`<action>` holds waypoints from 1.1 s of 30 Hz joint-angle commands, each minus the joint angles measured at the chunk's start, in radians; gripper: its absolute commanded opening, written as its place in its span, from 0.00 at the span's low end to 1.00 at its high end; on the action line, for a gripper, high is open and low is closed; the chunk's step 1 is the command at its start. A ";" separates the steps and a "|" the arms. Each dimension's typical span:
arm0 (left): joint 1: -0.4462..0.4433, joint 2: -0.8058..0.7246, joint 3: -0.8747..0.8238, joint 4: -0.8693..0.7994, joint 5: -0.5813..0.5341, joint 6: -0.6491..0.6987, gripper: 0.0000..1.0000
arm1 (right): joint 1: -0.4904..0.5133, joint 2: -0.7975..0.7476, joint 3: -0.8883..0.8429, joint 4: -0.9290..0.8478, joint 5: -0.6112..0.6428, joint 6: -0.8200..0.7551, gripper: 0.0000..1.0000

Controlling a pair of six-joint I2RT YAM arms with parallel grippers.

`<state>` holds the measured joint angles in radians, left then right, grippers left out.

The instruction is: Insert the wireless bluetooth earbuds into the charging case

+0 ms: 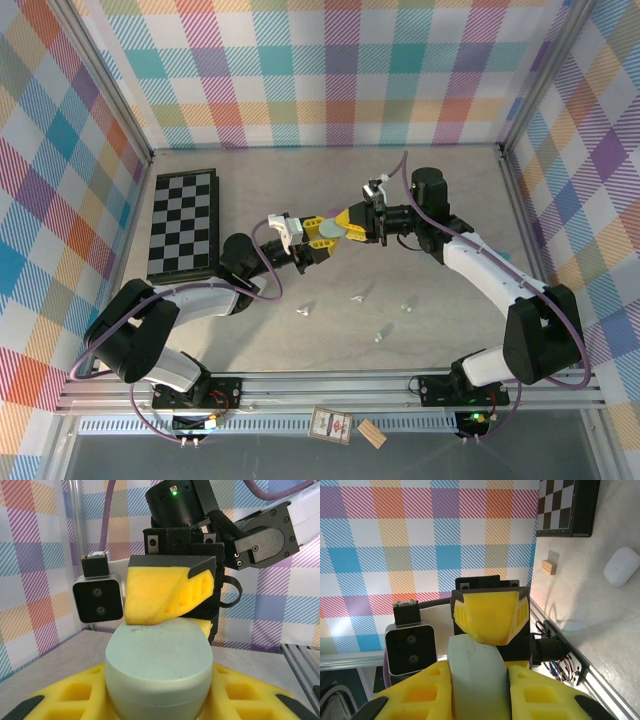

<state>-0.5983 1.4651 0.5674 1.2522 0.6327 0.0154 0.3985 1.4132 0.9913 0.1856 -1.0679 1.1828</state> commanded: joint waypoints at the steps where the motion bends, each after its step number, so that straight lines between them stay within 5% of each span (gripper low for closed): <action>1: 0.008 0.004 0.023 0.060 0.043 -0.003 0.30 | 0.002 0.007 0.024 -0.007 -0.014 -0.002 0.14; 8: 0.016 -0.004 0.004 0.059 0.052 -0.035 0.29 | 0.002 -0.042 0.082 -0.213 0.115 -0.201 0.49; 16: 0.037 -0.039 -0.026 0.038 0.120 -0.116 0.29 | 0.041 -0.156 0.177 -0.538 0.336 -0.815 0.78; 20: 0.038 -0.082 -0.020 -0.055 0.165 -0.121 0.28 | 0.132 -0.209 0.187 -0.627 0.495 -1.159 0.83; 24: 0.038 -0.126 -0.011 -0.146 0.196 -0.108 0.28 | 0.151 -0.233 0.163 -0.604 0.470 -1.317 0.85; 29: 0.038 -0.157 -0.011 -0.181 0.218 -0.120 0.28 | 0.163 -0.250 0.114 -0.528 0.592 -1.389 0.85; 33: 0.038 -0.153 -0.009 -0.176 0.224 -0.138 0.28 | 0.163 -0.243 0.104 -0.520 0.547 -1.411 0.86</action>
<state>-0.5686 1.3285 0.5522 1.0588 0.8165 -0.0978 0.5560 1.1790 1.1046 -0.3676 -0.5270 -0.1463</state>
